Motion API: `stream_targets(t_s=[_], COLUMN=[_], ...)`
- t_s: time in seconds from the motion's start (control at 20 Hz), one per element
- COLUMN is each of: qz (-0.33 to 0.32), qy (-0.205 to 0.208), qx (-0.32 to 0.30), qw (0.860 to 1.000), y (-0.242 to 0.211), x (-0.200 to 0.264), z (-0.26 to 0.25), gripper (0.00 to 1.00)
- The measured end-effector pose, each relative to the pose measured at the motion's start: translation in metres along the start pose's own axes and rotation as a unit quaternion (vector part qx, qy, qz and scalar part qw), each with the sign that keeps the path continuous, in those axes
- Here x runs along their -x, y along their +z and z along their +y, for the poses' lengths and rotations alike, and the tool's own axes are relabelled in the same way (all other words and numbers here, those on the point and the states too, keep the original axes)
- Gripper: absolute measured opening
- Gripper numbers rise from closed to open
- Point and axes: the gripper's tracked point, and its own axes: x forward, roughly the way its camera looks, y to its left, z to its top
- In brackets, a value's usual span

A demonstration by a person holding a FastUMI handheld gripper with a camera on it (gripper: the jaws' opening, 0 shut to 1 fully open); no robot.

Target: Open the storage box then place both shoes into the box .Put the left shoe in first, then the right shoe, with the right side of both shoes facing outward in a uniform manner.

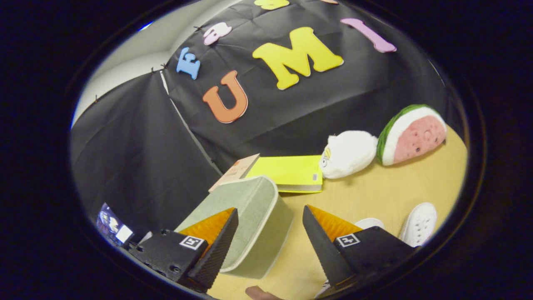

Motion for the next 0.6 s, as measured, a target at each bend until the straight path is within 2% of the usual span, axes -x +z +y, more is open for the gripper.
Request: stream_targets(t_s=[0.15, 0.25, 0.35, 0.4, 0.5, 0.6], qz=[0.042, 0.080, 0.104, 0.113, 0.129, 0.142], qy=[0.101, 0.163, 0.229, 0.245, 0.241, 0.265], qx=[-0.087, -0.186, -0.270, -0.288, -0.290, -0.281], qw=[0.990, 0.966, 0.929, 0.919, 0.917, 0.911], y=[-0.011, -0.019, -0.014, -0.016, -0.026, -0.027], x=[-0.024, -0.040, -0.048, -0.048, -0.061, -0.060], z=[0.001, 0.000, 0.004, 0.005, 0.003, 0.018], gripper=[0.99, 0.99, 0.98, 0.98, 0.98, 0.97])
